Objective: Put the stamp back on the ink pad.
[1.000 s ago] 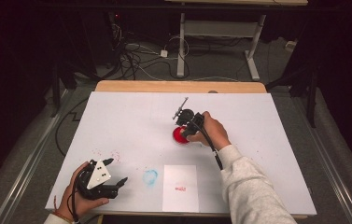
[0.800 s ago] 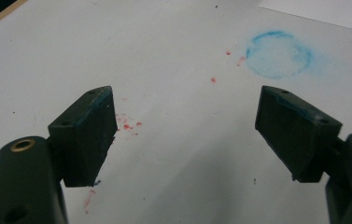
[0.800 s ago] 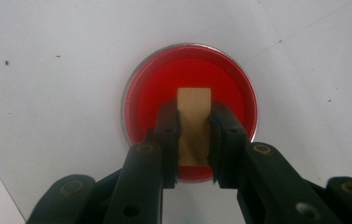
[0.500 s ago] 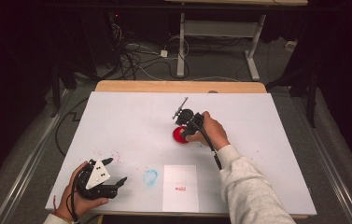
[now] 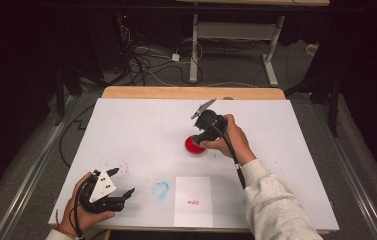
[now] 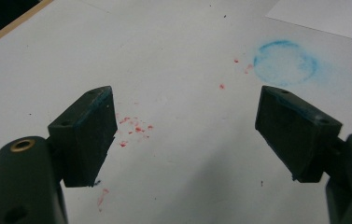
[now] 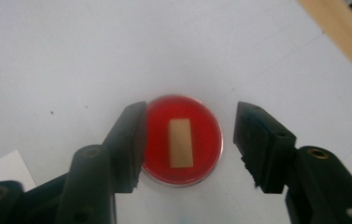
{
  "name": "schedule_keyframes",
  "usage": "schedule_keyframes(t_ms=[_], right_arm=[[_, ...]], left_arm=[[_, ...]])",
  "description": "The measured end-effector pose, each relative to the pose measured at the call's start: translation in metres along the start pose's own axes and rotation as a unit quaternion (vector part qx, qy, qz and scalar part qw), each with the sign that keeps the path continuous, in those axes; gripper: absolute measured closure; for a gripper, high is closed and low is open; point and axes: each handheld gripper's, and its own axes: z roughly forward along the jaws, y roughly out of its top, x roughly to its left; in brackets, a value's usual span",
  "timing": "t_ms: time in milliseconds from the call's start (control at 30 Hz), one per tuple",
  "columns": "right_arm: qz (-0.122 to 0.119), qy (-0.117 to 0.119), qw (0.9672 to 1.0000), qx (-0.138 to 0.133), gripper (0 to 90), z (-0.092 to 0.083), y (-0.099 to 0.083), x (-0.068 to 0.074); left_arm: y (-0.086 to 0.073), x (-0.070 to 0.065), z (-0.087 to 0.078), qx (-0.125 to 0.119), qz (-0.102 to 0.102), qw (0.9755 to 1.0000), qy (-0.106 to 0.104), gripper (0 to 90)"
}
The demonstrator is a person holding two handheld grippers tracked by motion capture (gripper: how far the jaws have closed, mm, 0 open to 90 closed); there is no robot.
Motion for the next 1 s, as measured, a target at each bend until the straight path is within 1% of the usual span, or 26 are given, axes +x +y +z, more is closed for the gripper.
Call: schedule_keyframes(t_ms=[33, 100, 233, 300, 333, 367, 400, 433, 500, 567, 633, 667, 733, 767, 800, 833, 967, 1000], right_arm=[[0.001, -0.005, 0.9999, -0.009, 42.0, -0.004, -0.001, 0.000], [-0.001, -0.008, 0.9998, -0.020, 39.1, -0.010, -0.002, 0.002], [-0.004, -0.023, 0.9986, -0.047, 36.9, -0.020, -0.005, 0.006], [-0.003, -0.032, 0.9977, -0.060, 36.0, -0.025, -0.009, 0.007], [-0.003, -0.033, 0.9974, -0.064, 34.7, -0.027, -0.010, 0.008], [0.003, -0.038, 0.9968, -0.071, 31.9, -0.029, -0.012, 0.008], [0.011, -0.053, 0.9954, -0.079, 29.3, -0.031, -0.014, 0.010], [0.010, -0.059, 0.9945, -0.086, 29.8, -0.034, -0.016, 0.011], [0.002, -0.059, 0.9941, -0.091, 27.0, -0.038, -0.020, 0.014], [-0.006, -0.072, 0.9922, -0.102, 26.8, -0.043, -0.025, 0.018], [-0.004, -0.082, 0.9898, -0.117, 25.5, -0.048, -0.031, 0.020], [-0.003, -0.088, 0.9879, -0.127, 25.7, -0.051, -0.034, 0.022], [0.000, -0.094, 0.9858, -0.139, 23.3, -0.055, -0.040, 0.023], [0.002, -0.108, 0.9832, -0.147, 23.4, -0.057, -0.043, 0.024], [0.002, -0.114, 0.9820, -0.151, 24.2, -0.058, -0.046, 0.025], [0.001, -0.118, 0.9814, -0.152, 24.0, -0.060, -0.049, 0.026], [0.008, -0.122, 0.9761, -0.179, 24.2, -0.065, -0.062, 0.028], [0.007, -0.126, 0.9752, -0.182, 24.4, -0.066, -0.065, 0.029]], left_arm=[[0.000, 0.000, 0.000, 0.001, 0.002, 1.0000, 0.000, 20.2], [0.000, 0.000, 0.000, 0.001, 0.001, 1.0000, 0.001, 20.2], [0.000, 0.000, 0.000, 0.001, -0.001, 1.0000, 0.001, 20.2], [0.000, 0.000, 0.000, 0.003, 0.001, 1.0000, 0.000, 20.2], [0.000, 0.000, 0.000, 0.003, 0.001, 1.0000, 0.000, 20.2], [0.000, 0.000, 0.000, 0.004, 0.002, 1.0000, 0.000, 20.2], [0.000, 0.000, 0.001, 0.004, 0.001, 1.0000, 0.000, 20.2], [0.000, 0.000, 0.001, 0.005, 0.002, 1.0000, 0.000, 20.2], [0.000, 0.001, 0.001, 0.005, 0.002, 1.0000, 0.000, 20.2], [0.000, -0.001, 0.002, 0.007, 0.004, 1.0000, 0.003, 20.2], [0.000, -0.001, 0.002, 0.009, 0.004, 1.0000, 0.001, 20.2], [0.001, -0.001, 0.002, 0.009, 0.004, 0.9999, 0.001, 20.2], [0.001, -0.001, 0.002, 0.010, 0.006, 0.9999, 0.002, 20.2], [0.001, -0.001, 0.002, 0.009, 0.006, 0.9999, 0.002, 20.2], [0.001, -0.002, 0.002, 0.010, 0.006, 0.9999, 0.002, 20.2], [0.001, -0.002, 0.002, 0.011, 0.007, 0.9999, 0.003, 20.2], [0.002, -0.002, 0.003, 0.012, 0.008, 0.9999, 0.003, 19.2], [0.002, -0.002, 0.003, 0.013, 0.009, 0.9999, 0.003, 19.2]])
